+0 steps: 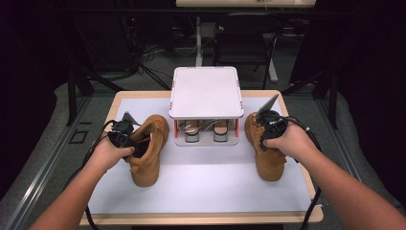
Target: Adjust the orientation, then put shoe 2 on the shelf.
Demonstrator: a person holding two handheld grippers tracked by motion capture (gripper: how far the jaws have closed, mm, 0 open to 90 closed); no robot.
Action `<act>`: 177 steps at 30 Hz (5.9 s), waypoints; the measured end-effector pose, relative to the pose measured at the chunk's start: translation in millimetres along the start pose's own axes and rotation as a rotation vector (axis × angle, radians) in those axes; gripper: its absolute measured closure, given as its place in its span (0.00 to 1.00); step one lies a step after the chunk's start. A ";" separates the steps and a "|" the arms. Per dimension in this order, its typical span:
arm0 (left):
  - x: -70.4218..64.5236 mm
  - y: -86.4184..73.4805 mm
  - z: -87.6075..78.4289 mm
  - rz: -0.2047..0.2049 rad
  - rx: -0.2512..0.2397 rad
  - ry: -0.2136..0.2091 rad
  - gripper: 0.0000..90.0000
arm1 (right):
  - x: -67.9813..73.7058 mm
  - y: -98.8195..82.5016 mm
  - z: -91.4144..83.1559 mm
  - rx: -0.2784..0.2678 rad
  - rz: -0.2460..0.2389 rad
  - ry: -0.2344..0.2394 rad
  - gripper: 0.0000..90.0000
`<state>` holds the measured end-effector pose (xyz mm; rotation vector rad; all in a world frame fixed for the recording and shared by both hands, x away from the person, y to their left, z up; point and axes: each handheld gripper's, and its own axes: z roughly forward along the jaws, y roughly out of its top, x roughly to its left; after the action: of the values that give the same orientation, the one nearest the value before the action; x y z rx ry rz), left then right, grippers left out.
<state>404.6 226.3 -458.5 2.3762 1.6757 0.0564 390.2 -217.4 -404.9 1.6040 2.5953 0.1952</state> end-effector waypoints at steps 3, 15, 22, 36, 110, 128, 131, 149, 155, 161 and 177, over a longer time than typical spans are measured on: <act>-0.7 0.3 0.0 0.001 0.001 0.005 0.73 | 7.9 -8.5 -1.7 0.004 0.014 0.024 0.85; -1.2 0.9 0.3 0.000 0.005 0.007 0.73 | 22.9 -20.9 1.3 0.023 -0.008 0.044 0.84; -1.3 0.8 0.3 -0.002 0.004 0.007 0.73 | 25.6 -21.9 5.3 0.025 -0.017 0.064 0.82; -3.6 -2.5 -3.1 -0.003 -0.030 0.043 0.91 | 23.4 -23.9 1.1 -0.009 -0.037 0.080 0.74; -26.8 -12.8 -2.8 0.065 0.050 0.038 0.83 | -51.9 -38.2 -11.3 -0.088 0.073 -0.027 0.66; -25.7 -13.4 -2.6 0.062 0.044 0.033 0.83 | -53.4 -37.1 8.8 -0.075 0.085 -0.005 0.65; -26.6 -12.9 -2.4 0.065 0.046 0.038 0.83 | -54.2 -37.0 11.6 -0.073 0.086 -0.001 0.65; -25.7 -13.4 -1.9 0.063 0.043 0.033 0.83 | -51.8 -34.1 36.6 -0.031 0.110 -0.006 0.71; -26.0 -13.6 -1.6 0.070 0.042 0.035 0.83 | -46.2 -33.1 40.8 -0.015 0.124 -0.045 0.80; -25.8 -13.7 -1.6 0.065 0.042 0.035 0.83 | -44.7 -31.1 39.6 0.017 0.130 -0.063 0.83; -27.4 -10.7 -0.4 0.020 0.056 0.056 0.84 | -48.2 -37.1 39.9 -0.036 0.201 -0.028 0.87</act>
<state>385.2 204.2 -457.6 2.4538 1.7004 0.0805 384.4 -274.4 -449.8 1.8396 2.3938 0.2289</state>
